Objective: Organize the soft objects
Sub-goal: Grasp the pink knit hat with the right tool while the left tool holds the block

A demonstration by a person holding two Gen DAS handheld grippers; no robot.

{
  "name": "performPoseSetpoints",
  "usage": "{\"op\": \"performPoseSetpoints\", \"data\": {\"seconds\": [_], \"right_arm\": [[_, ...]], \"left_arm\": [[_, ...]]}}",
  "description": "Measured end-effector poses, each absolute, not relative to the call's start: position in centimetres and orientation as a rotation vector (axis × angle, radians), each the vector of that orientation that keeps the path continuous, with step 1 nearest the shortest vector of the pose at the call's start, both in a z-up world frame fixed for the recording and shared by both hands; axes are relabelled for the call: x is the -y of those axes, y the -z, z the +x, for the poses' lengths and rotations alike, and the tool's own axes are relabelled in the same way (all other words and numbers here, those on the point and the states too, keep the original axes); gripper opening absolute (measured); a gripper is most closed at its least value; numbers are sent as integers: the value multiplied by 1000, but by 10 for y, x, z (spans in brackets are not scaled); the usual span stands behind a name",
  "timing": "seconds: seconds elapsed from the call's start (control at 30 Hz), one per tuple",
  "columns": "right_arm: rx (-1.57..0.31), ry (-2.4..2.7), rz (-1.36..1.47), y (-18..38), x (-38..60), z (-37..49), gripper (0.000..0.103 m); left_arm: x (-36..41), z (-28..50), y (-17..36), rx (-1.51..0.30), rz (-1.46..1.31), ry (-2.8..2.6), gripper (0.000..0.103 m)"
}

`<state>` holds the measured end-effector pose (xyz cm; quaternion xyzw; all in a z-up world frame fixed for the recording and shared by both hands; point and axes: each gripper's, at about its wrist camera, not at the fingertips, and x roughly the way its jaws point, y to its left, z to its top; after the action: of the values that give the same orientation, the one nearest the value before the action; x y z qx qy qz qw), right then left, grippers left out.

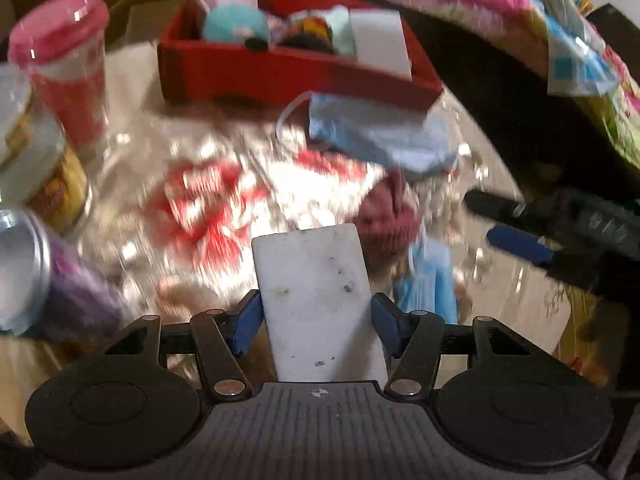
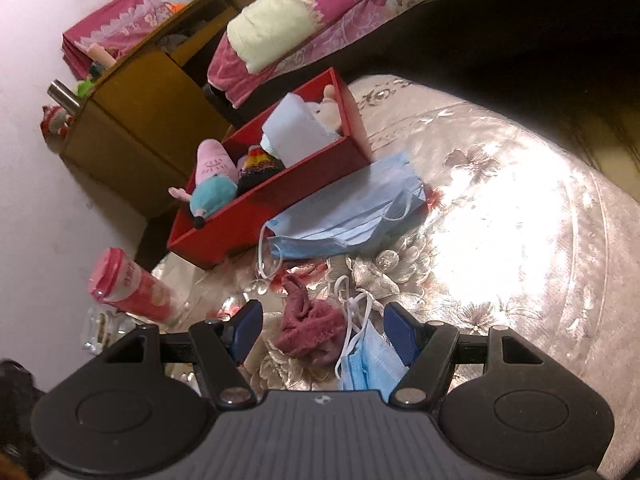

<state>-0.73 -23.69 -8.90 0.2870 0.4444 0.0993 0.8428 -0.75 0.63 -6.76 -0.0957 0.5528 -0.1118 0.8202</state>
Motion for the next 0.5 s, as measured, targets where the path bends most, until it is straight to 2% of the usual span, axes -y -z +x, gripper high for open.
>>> {"op": "performPoseSetpoints", "data": {"seconds": [0.3,0.5], "right_arm": [[-966,-266,416,91,196,28,39],[-933,-223,436,86,210,44,38]], "left_arm": [[-20,5,64,-1176,-271,253,60],[-20,7,62,-1178,-300,277,60]]}}
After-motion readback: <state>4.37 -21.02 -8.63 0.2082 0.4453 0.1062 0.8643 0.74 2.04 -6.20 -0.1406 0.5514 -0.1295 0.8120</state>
